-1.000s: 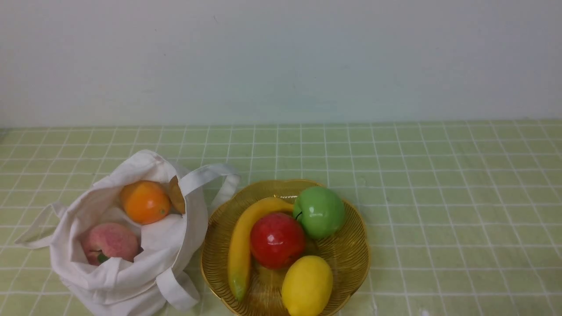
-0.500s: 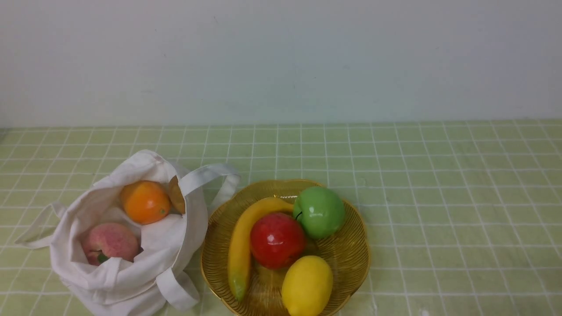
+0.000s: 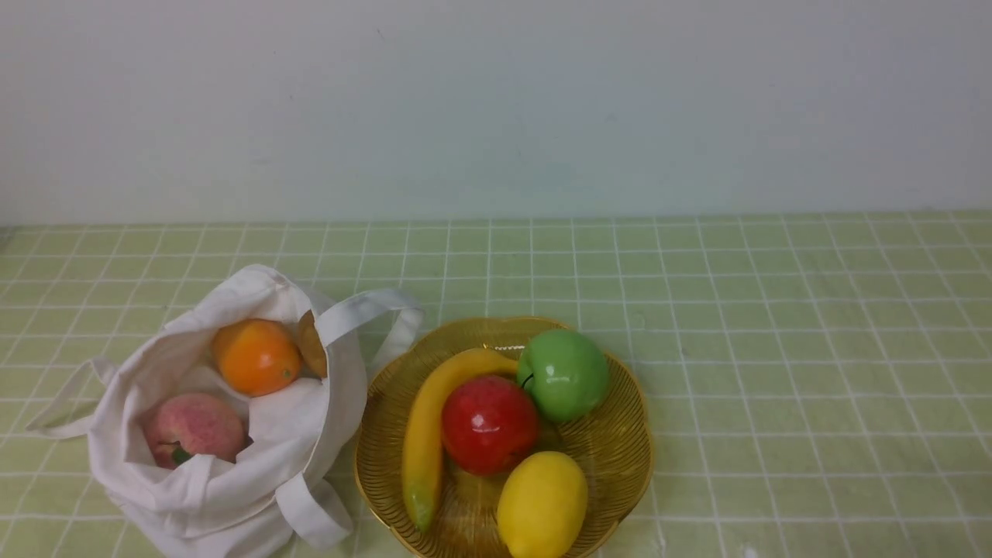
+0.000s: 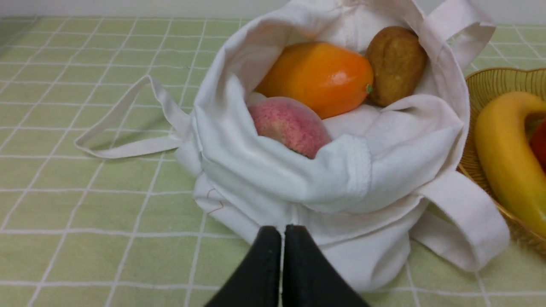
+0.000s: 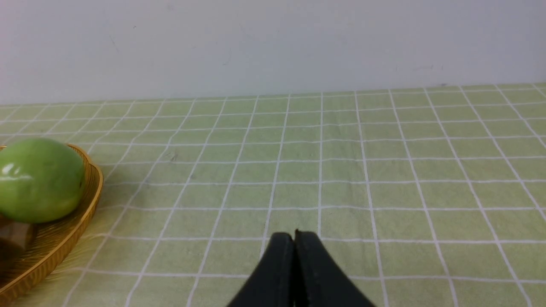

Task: Take the fruit out of the bag on the green coffee tablecloth and place them on the plate.
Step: 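Reach into the cloth bag and grasp the kiwi with the left gripper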

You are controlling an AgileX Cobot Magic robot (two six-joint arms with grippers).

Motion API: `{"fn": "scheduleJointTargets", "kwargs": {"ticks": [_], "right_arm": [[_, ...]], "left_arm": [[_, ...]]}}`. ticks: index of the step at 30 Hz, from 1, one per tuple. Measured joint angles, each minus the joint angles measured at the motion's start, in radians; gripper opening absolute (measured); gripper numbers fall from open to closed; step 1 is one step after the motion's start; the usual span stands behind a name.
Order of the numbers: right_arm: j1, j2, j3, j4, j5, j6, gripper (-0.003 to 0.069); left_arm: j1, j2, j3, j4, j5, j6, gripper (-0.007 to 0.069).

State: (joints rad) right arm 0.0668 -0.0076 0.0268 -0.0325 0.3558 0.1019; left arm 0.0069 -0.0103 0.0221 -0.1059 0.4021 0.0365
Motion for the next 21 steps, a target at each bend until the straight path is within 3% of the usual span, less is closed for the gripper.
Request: {"fn": "scheduleJointTargets", "kwargs": {"ticks": [5,11,16,21], "right_arm": [[0.0,0.0,0.0,0.0,0.0,0.0,-0.0015],[0.0,0.0,0.0,0.0,0.0,0.0,-0.0015],[0.0,0.0,0.0,0.0,0.0,0.0,-0.0015],[0.0,0.0,0.0,0.0,0.0,0.0,-0.0015]], "left_arm": [[0.0,0.0,0.003,-0.157,-0.007,-0.015,-0.0008],[0.0,0.0,0.007,-0.602,-0.014,-0.106,-0.0008],[0.0,0.0,0.006,-0.92,-0.061,-0.109,-0.0008],[0.0,0.0,-0.005,-1.07,-0.145,-0.037,-0.0008]]}}
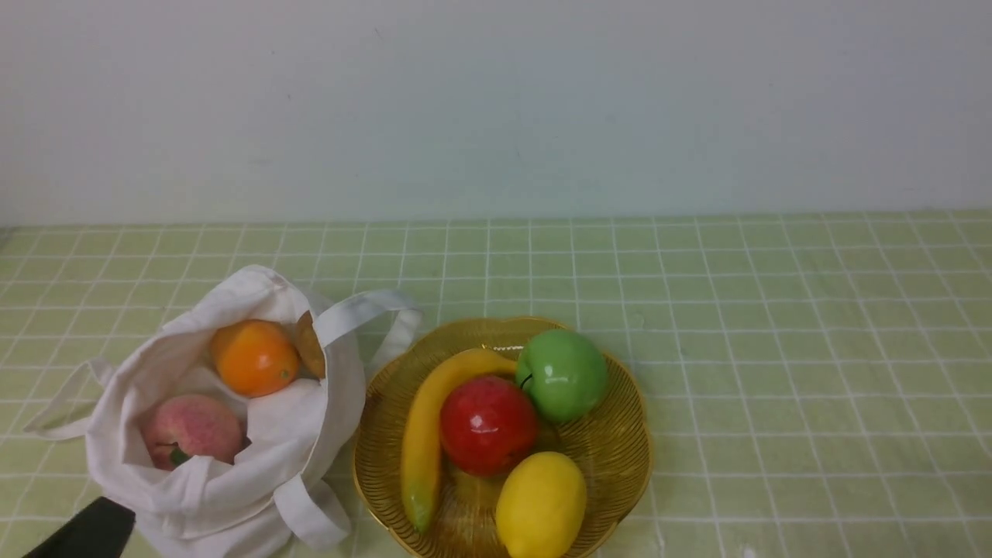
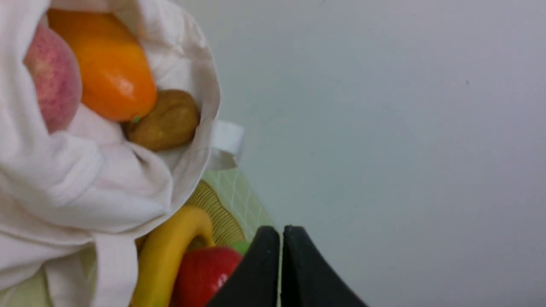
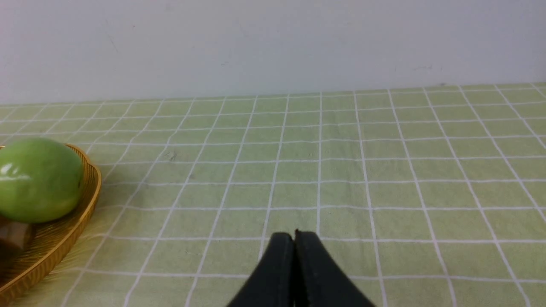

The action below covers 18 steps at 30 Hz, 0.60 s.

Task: Take the fruit out of the bag on the green coffee tablecloth and place them on the plate.
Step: 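Reach into the cloth bag and grasp the kiwi with the left gripper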

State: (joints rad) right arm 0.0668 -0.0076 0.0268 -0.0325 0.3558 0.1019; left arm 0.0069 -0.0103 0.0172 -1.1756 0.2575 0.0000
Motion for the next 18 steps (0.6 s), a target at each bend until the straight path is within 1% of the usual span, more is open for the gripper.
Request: {"fn": "scheduleJointTargets", "kwargs": {"ticks": [2,4,5,6,7,8,9,10,11,13,14,16,18], "right_arm": [[0.0,0.0,0.0,0.0,0.0,0.0,-0.0015],[0.0,0.0,0.0,0.0,0.0,0.0,-0.0015],[0.0,0.0,0.0,0.0,0.0,0.0,-0.0015],[0.0,0.0,0.0,0.0,0.0,0.0,-0.0015],[0.0,0.0,0.0,0.0,0.0,0.0,-0.0015],[0.0,0.0,0.0,0.0,0.0,0.0,-0.0015],[0.0,0.0,0.0,0.0,0.0,-0.001,-0.0015],[0.0,0.0,0.0,0.0,0.0,-0.001,-0.0015],[0.0,0.0,0.0,0.0,0.0,-0.001,-0.0015],[0.0,0.0,0.0,0.0,0.0,-0.001,-0.0015],[0.0,0.0,0.0,0.0,0.0,-0.001,-0.0015],[0.0,0.0,0.0,0.0,0.0,-0.001,-0.0015],[0.0,0.0,0.0,0.0,0.0,-0.001,-0.0015]], "left_arm": [[0.0,0.016,-0.093,-0.014,0.023,0.111,-0.0008],[0.0,0.056,-0.169,-0.008,0.052,0.158,-0.0008],[0.0,0.063,-0.169,-0.007,0.057,0.164,-0.0008],[0.0,0.162,-0.267,0.04,0.126,0.223,-0.0008],[0.0,0.174,-0.267,0.04,0.126,0.223,-0.0008],[0.0,0.224,-0.316,0.08,0.173,0.245,-0.0008],[0.0,0.354,-0.4,0.161,0.268,0.263,-0.0008],[0.0,0.433,-0.453,0.229,0.323,0.272,-0.0008],[0.0,0.465,-0.462,0.253,0.345,0.274,-0.0008],[0.0,0.622,-0.554,0.37,0.446,0.278,-0.0007],[0.0,0.681,-0.578,0.415,0.466,0.28,-0.0007],[0.0,0.859,-0.679,0.544,0.524,0.283,-0.0003],[0.0,0.934,-0.722,0.591,0.539,0.284,0.0002]]}}
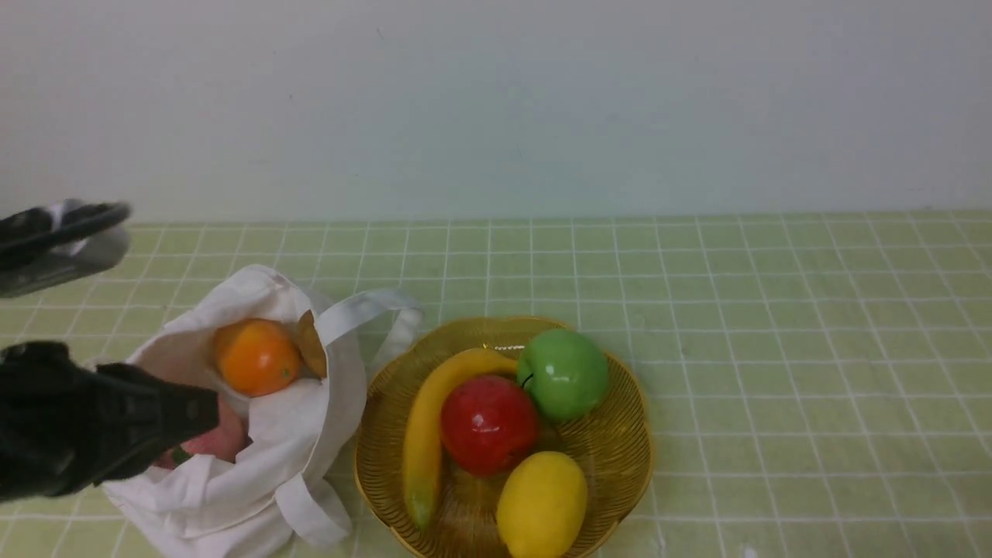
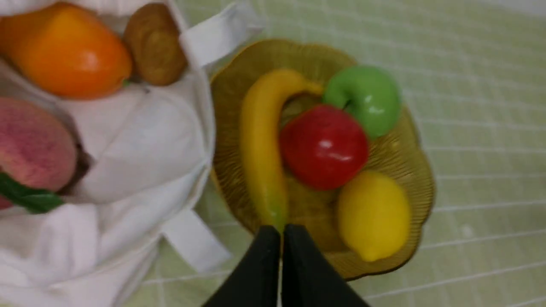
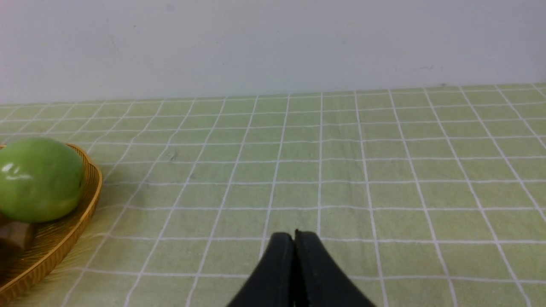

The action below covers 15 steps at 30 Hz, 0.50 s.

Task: Take the fruit out of the bag on the green coffee tablecloth and place them on the plate.
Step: 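Reach into the cloth bag and grasp the kiwi with the left gripper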

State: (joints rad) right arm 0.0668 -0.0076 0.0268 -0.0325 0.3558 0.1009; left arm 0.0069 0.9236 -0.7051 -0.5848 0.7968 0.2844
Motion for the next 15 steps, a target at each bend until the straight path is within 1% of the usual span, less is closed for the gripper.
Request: {"fn": "scheduleJointTargets", "kwargs": {"ticks": [1,3,4,5,7,8,12,13,15], "right_arm": [[0.0,0.0,0.0,0.0,0.0,0.0,-0.0015],[0.0,0.0,0.0,0.0,0.0,0.0,-0.0015],[0.0,0.0,0.0,0.0,0.0,-0.001,-0.0015],[0.0,0.0,0.0,0.0,0.0,-0.001,-0.0015],[0.0,0.0,0.0,0.0,0.0,-0.001,-0.0015],[0.0,0.0,0.0,0.0,0.0,-0.001,-0.0015],[0.0,0.0,0.0,0.0,0.0,-0.001,-0.0015],[0.0,0.0,0.0,0.0,0.0,-0.001,-0.0015],[0.0,0.0,0.0,0.0,0.0,-0.001,-0.0015]], "left_arm": [[0.0,0.08,-0.056,0.04,0.017,0.0,0.0017],[0.0,0.173,-0.108,0.072,0.031,0.0,0.0043],[0.0,0.229,-0.15,0.084,0.041,0.0,0.0072],[0.0,0.237,-0.15,0.085,0.041,0.001,0.0072],[0.0,0.33,-0.214,0.089,0.042,0.003,0.0139],[0.0,0.35,-0.221,0.089,0.042,0.005,0.015],[0.0,0.453,-0.255,0.087,0.032,0.013,0.0302],[0.0,0.456,-0.255,0.087,0.031,0.014,0.0307],[0.0,0.489,-0.255,0.086,0.021,0.015,0.0353]]}}
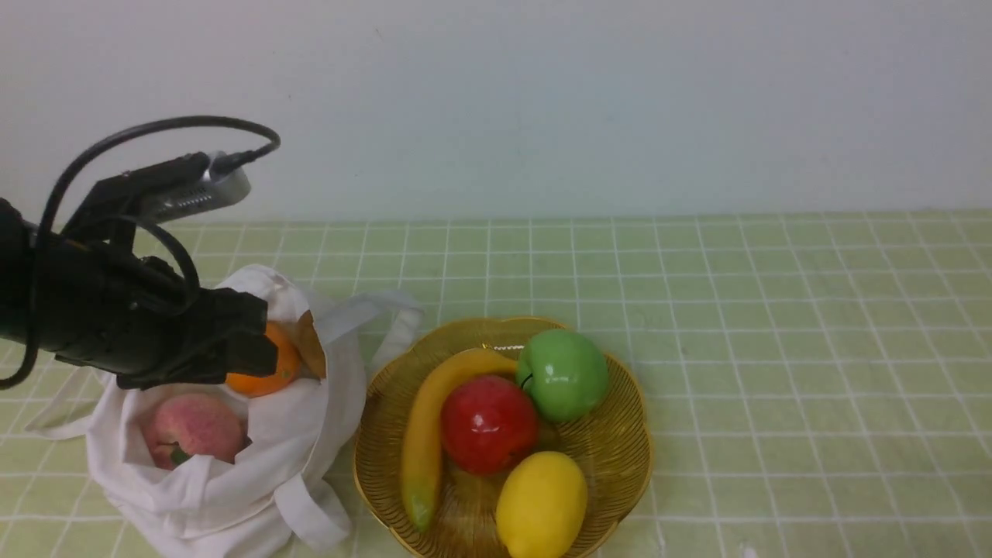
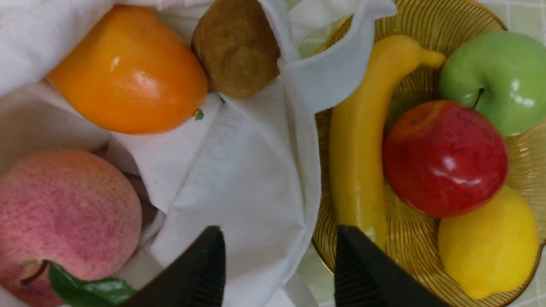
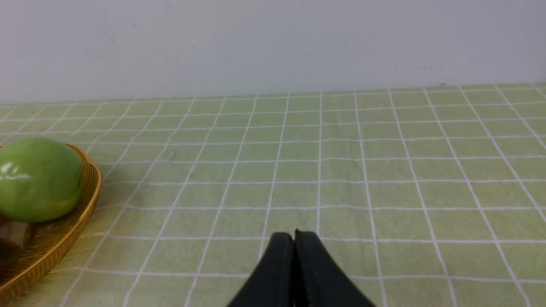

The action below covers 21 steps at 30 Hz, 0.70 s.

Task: Take the fruit out of the bag on the green coffee tablecloth and place them on the plate.
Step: 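Reach into the cloth bag and grasp the kiwi with the left gripper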

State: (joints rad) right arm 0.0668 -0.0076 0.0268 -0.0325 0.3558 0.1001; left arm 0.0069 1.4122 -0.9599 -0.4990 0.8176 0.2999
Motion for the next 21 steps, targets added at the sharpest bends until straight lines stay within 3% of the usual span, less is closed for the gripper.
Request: {"fn": "scheduleJointTargets", "kwargs": {"ticks": [5,21], "right_arm": [[0.0,0.0,0.0,0.0,0.0,0.0,-0.0015],[0.0,0.0,0.0,0.0,0.0,0.0,-0.0015]], "left_arm": [[0.0,0.103,-0.024,-0.001,-0.071,0.005,0.0415],[-0.112,0.306,-0.117,0.024,-0.187,0.035,0.0417]]}}
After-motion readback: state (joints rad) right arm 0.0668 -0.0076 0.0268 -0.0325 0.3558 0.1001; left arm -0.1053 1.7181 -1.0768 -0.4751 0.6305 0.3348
